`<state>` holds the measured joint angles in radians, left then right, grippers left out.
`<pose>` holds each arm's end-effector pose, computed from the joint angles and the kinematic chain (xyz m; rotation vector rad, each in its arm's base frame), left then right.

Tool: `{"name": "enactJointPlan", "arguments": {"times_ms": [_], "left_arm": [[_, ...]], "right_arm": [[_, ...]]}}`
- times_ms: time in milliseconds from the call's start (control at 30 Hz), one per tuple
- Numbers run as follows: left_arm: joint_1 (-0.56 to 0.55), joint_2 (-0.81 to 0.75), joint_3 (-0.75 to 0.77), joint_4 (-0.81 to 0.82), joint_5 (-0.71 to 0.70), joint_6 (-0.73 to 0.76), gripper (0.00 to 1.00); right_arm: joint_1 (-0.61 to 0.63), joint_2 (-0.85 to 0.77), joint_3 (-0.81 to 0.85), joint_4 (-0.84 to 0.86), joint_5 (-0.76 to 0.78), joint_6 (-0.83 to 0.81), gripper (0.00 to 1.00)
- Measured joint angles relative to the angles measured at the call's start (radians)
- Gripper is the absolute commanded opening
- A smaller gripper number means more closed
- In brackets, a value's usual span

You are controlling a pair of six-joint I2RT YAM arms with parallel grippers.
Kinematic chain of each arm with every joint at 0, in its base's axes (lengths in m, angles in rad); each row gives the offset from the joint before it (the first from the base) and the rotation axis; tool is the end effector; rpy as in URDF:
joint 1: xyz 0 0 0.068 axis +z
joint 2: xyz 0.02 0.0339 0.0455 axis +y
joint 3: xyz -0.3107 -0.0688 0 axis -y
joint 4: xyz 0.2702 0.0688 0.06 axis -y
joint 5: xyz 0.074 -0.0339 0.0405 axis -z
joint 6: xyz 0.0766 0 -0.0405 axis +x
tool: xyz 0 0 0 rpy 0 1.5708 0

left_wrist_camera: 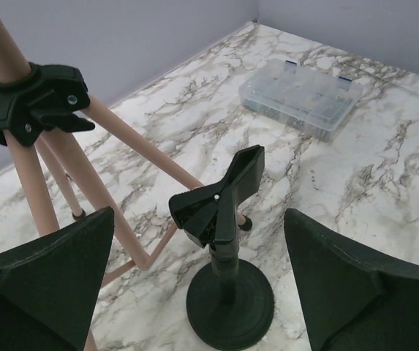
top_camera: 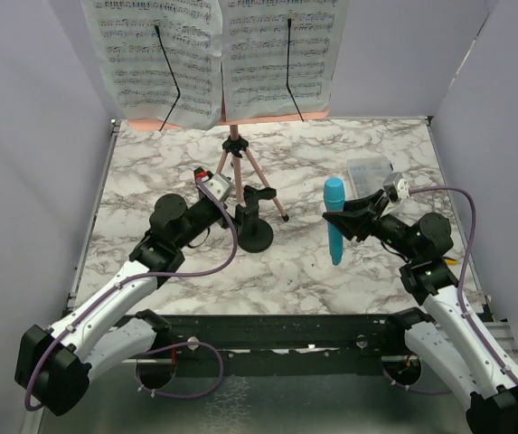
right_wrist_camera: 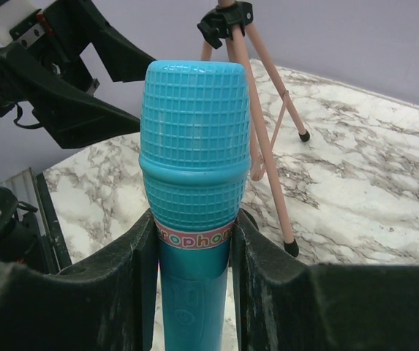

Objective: Set up the instrument practice props

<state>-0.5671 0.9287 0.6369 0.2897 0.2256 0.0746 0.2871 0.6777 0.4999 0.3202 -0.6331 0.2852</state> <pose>0.2089 -0.1534 0.3417 0.6723 1.4528 -0.5617 0.1683 0.0970 0.3388 -0.5397 1.4242 0.9116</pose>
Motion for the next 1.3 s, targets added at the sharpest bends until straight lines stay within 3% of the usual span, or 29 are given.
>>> {"name": "enactJointPlan", "arguments": {"times_ms": [400,533,767,1000,1300], "left_arm": [[0.000,0.091,0.034,-0.005,0.142,0.244,0.94],[0.000,0.145,0.047,-0.009,0.157,0.306,0.78],[0.000,0.199,0.065,-0.015,0.163,0.376,0.72],[0.000,0.251,0.105,-0.015,0.185,0.396,0.55],[0.000,0.257,0.122,-0.037,0.212,0.410,0.42]], "right_arm": [[0.000,0.009,-0.011,0.078,-0.077,0.002,0.01],[0.000,0.016,-0.011,0.079,-0.097,0.003,0.01],[0.000,0.026,-0.010,0.078,-0.120,0.010,0.01],[0.000,0.027,-0.001,0.067,-0.124,0.010,0.01],[0.000,0.021,0.023,0.037,-0.124,0.010,0.01]]}}
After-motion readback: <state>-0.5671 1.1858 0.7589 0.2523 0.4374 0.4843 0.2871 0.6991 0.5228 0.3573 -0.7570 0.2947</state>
